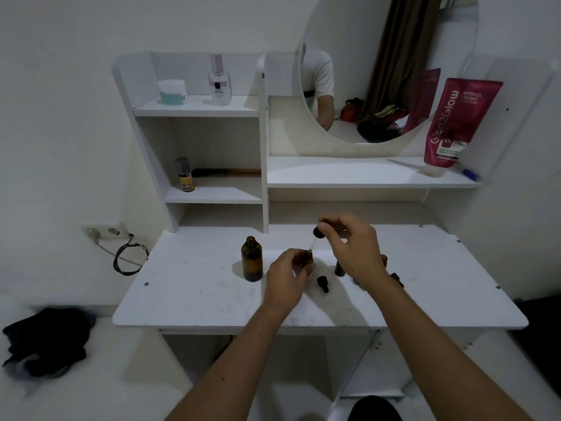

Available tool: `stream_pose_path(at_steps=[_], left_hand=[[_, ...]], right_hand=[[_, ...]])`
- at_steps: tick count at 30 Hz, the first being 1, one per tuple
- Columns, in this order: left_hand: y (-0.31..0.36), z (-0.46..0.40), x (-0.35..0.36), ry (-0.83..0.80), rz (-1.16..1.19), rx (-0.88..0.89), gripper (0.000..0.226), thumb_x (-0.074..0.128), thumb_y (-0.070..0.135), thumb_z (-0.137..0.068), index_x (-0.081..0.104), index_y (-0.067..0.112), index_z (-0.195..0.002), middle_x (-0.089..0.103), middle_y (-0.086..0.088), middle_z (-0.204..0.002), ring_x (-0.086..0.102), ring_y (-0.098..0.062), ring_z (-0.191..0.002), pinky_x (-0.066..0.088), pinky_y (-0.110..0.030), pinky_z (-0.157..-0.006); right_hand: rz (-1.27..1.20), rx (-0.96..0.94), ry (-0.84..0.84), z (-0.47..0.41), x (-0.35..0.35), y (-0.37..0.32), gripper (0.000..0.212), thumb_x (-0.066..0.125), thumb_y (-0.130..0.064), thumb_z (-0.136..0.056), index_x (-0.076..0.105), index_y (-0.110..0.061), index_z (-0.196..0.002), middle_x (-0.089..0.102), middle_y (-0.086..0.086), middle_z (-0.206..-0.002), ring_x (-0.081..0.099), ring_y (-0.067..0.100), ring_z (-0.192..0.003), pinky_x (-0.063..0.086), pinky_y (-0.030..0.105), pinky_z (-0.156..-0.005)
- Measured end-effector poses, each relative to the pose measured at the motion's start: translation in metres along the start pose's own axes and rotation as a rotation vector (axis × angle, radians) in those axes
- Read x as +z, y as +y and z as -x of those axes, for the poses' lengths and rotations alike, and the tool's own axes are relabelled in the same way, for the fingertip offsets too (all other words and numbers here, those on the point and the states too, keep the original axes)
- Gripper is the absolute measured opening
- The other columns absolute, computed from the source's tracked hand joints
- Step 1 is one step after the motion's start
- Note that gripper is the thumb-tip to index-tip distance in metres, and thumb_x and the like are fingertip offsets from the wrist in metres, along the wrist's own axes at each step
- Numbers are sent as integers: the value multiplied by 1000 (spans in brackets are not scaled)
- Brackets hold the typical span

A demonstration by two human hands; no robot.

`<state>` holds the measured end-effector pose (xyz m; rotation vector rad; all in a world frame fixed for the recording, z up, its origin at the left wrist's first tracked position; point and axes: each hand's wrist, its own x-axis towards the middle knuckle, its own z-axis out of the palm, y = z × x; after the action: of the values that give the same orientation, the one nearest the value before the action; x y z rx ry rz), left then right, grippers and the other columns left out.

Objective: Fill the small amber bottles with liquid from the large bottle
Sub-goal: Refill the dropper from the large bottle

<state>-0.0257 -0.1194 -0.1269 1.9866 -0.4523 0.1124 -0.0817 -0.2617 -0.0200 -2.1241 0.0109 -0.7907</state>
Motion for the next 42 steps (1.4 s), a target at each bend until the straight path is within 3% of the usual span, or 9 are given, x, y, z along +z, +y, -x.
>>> stream_pose_path(at_steps=[7,14,23,29,33,35,38,42], left_hand=[[-1,1,-1,-19,17,15,25,72,27,-93,68,25,-118,71,16,-110,66,0,-101,56,-24,-94],[1,2,-1,-22,1,-13,27,70,27,-95,67,24,-122,71,13,-115,66,-6,-105,55,-26,-99],[5,3,-2,-37,-12,-46,26,68,28,-96,66,25,-122,71,11,-119,65,-6,-108,52,-25,-101],[8,6,-5,-50,-14,-60,33,70,33,-94,63,25,-125,69,11,-121,64,-6,-110,53,-29,-102],[8,19,-17,-62,41,-81,48,74,36,-91,58,22,-134,64,8,-130,60,-7,-117,51,-28,-103],[5,28,-30,-93,109,-92,51,76,37,-89,57,24,-135,64,11,-130,60,-3,-118,49,-18,-100],[-2,44,-55,-62,167,-68,44,77,35,-88,62,26,-128,68,16,-118,64,1,-109,50,-10,-90],[-13,55,-89,58,172,-65,20,81,31,-85,71,25,-101,72,16,-101,68,-3,-94,56,-20,-83]], right_hand=[[66,-43,-29,5,13,9,11,73,-8,-92,75,-13,-82,73,-9,-81,71,7,-80,58,25,-77],[58,-2,-63,3,15,8,7,71,-13,-95,76,-14,-98,73,-10,-94,68,-2,-91,51,6,-80],[93,-14,-31,4,20,11,10,74,-6,-91,75,-12,-83,74,-6,-82,70,7,-80,57,21,-76],[24,36,2,4,9,-5,8,70,-14,-96,76,-16,-100,75,-8,-90,68,-7,-89,49,4,-78],[0,-7,52,-1,-3,-25,13,69,-17,-97,75,-14,-108,75,-4,-99,71,3,-93,51,8,-84],[-27,-14,68,-5,-5,-37,14,70,-19,-97,74,-16,-109,75,-4,-101,71,5,-94,53,12,-86],[-121,-7,50,-11,0,-57,14,70,-21,-96,75,-17,-109,76,-6,-99,72,5,-95,55,15,-87],[-220,-4,24,-15,18,-75,16,70,-20,-96,75,-16,-111,76,-6,-102,72,8,-99,56,20,-91]])
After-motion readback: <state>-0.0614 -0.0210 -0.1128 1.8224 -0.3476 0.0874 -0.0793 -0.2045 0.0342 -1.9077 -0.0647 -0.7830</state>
